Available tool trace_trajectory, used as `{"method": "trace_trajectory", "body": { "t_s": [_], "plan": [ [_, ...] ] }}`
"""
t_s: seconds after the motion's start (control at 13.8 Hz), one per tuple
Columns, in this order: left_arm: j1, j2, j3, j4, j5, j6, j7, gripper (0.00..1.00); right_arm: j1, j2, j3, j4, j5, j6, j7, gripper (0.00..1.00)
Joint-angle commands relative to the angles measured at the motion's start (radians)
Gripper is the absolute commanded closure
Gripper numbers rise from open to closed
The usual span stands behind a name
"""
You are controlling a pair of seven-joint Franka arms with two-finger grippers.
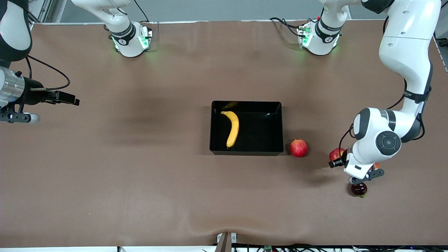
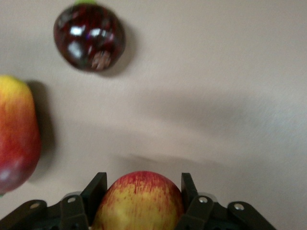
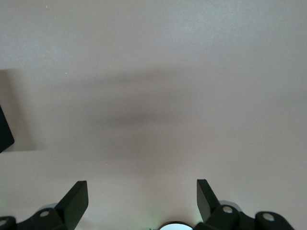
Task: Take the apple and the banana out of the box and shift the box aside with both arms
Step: 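Lower the apple beside the mango and open the left gripper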
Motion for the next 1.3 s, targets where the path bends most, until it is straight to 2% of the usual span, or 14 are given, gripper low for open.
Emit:
{"method": "trace_trajectory", "body": {
  "t_s": [0.0, 0.29, 0.36, 0.43, 0.51, 0.72, 0.94, 1.23],
  "plan": [
    [-0.019, 0.092, -0.005, 0.127, -0.049, -0.016, -0.021, 1.00, 0.006, -0.040, -0.001, -0.040, 0.020, 0.015, 0.025, 0.00],
    [-0.031, 0.163, -0.009, 0.138, -0.082, 0.036, -0.015, 1.00, 0.014, -0.065, -0.001, -0.069, 0.020, 0.032, 0.054, 0.00],
    [-0.033, 0.166, -0.009, 0.138, -0.080, 0.041, -0.009, 0.77, 0.026, -0.075, -0.001, -0.082, 0.020, 0.043, 0.066, 0.00],
    [-0.031, 0.166, -0.009, 0.138, -0.079, 0.041, -0.005, 0.14, 0.034, -0.080, -0.001, -0.092, 0.020, 0.053, 0.077, 0.00],
    [-0.031, 0.160, -0.009, 0.138, -0.079, 0.041, -0.007, 0.00, 0.039, -0.083, -0.001, -0.098, 0.021, 0.057, 0.098, 0.00],
    [-0.030, 0.119, -0.013, 0.161, -0.070, 0.018, -0.019, 0.00, 0.063, -0.095, -0.001, -0.101, 0.020, 0.063, 0.147, 0.00],
    [-0.046, 0.035, -0.038, 0.160, -0.073, -0.085, -0.024, 0.00, 0.072, -0.100, -0.001, -0.102, 0.020, 0.064, 0.163, 0.00],
    [-0.170, -0.045, -0.045, 0.154, -0.076, -0.211, -0.077, 0.00, 0.074, -0.112, -0.001, -0.124, 0.020, 0.083, 0.163, 0.00]
  ]
}}
